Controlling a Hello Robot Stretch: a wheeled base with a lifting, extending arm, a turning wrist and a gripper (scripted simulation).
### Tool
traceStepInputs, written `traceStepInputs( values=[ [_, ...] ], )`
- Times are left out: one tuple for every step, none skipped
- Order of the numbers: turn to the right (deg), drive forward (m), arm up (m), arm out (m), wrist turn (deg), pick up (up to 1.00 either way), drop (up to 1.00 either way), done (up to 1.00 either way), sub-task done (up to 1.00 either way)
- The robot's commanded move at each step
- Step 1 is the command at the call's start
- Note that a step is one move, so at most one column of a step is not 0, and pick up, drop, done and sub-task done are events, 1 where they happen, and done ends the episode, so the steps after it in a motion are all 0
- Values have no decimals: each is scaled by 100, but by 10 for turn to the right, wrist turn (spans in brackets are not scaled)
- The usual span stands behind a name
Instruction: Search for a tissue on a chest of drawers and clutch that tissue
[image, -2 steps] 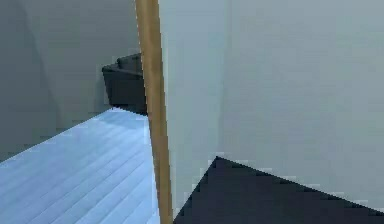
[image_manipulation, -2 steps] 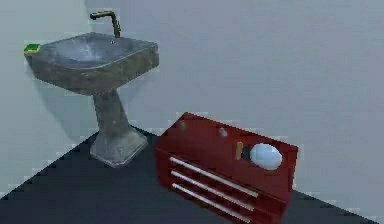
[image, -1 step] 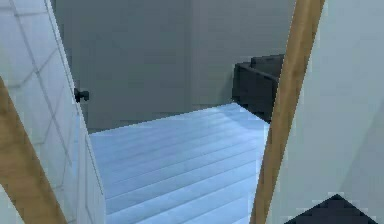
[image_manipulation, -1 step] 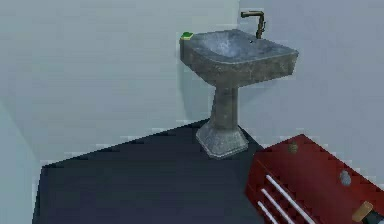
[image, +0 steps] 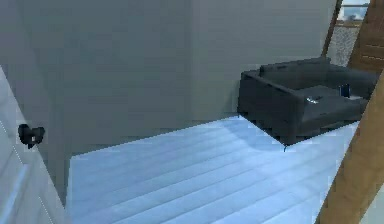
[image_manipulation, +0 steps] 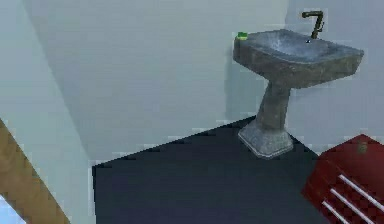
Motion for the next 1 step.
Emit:
traceStepInputs(
  values=[
    [90, 0, 0, 0, 0, 0, 0, 0, 0]
  ],
)
